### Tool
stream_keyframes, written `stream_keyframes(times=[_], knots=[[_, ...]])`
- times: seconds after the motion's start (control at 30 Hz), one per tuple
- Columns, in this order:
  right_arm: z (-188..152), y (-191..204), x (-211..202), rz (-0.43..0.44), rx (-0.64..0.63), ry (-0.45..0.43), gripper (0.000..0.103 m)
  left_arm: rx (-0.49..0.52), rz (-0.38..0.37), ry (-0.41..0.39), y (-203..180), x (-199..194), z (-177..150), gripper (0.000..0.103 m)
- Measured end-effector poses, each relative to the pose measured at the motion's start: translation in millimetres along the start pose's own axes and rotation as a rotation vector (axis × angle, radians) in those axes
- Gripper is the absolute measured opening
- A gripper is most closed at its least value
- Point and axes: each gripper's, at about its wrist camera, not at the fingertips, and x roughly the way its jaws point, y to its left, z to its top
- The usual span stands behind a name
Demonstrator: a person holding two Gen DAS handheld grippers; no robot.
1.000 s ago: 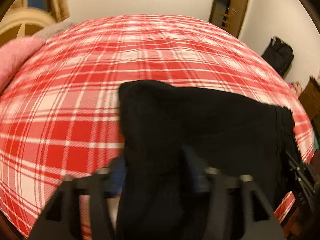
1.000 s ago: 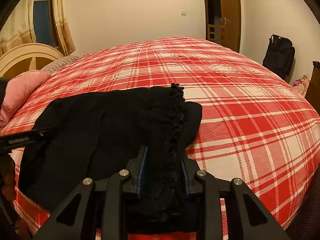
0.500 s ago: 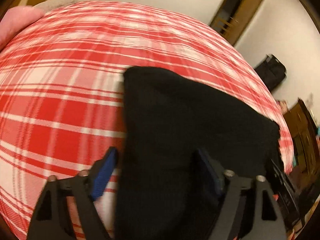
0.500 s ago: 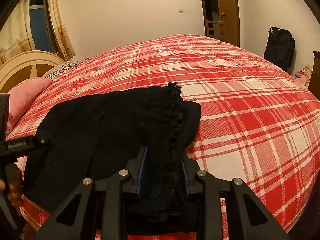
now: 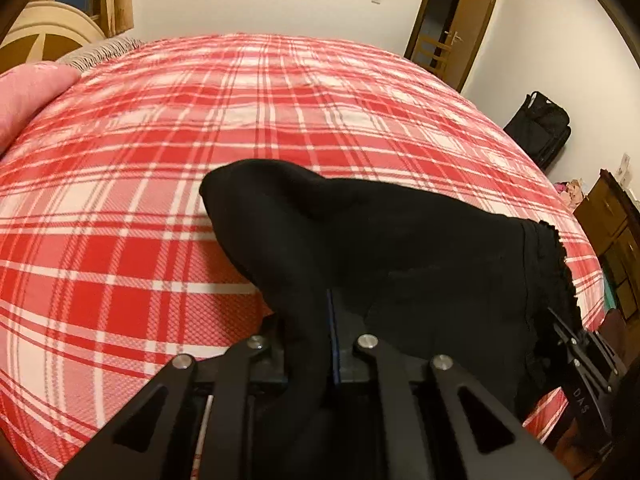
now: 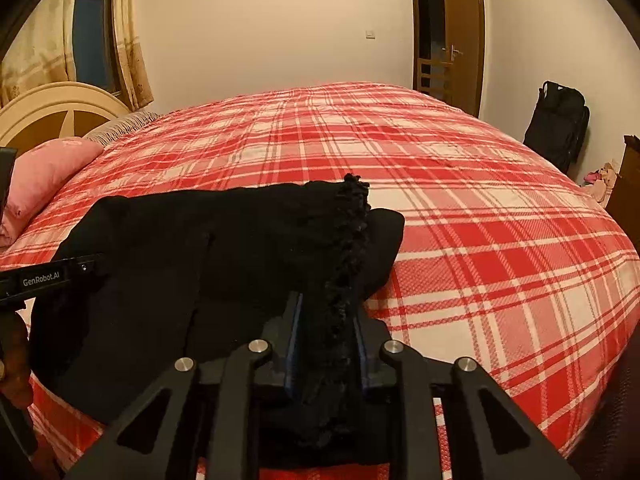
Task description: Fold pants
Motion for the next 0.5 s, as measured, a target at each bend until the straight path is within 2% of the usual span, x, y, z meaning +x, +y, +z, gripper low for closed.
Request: stream_keyframes(times=[0.37,0.5], knots=[[16.0,16.8,-25.1,0.01,-0.037,-0.058,0.018,0.011,-0.011,-0.044,1.4,-20.3,5.7,0.013],[21.2,25.6,-29.8,0.029,-0.047,-0.071,0.017,0.03,0.009,-0.07,-0.1,-28.3,7.7,0.013]])
